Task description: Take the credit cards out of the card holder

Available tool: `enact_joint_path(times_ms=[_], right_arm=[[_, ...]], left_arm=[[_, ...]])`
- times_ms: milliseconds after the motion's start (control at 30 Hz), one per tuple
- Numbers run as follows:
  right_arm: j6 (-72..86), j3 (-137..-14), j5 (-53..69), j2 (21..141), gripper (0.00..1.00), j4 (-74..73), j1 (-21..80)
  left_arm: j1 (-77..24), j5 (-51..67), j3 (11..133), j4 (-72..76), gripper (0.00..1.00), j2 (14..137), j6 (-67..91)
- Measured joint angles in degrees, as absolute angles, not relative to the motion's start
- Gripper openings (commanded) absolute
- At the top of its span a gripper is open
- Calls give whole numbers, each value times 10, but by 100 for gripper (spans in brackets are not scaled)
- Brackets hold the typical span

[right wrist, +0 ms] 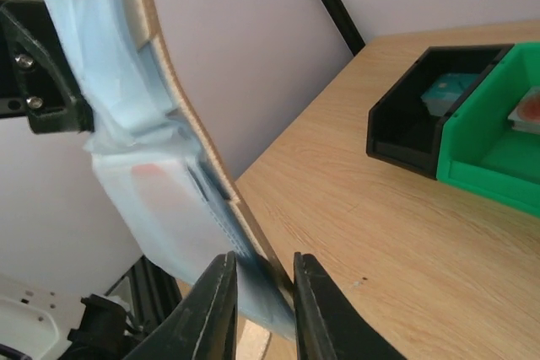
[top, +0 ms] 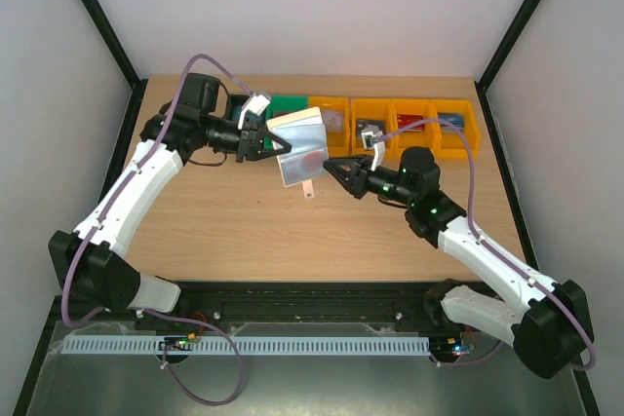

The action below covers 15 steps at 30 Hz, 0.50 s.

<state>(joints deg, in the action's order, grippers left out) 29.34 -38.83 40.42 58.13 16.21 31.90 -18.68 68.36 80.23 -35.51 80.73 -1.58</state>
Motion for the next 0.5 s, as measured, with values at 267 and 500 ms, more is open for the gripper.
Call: enact_joint_path(times_ms=[267,500], right_arm=[[295,-405,439,610,9,147,319],[293,-405,494,610,11,149,318]], left_arm=[[-186,683,802,-358,2,807,-19],[-185,681,802,-362,2,808,-20]])
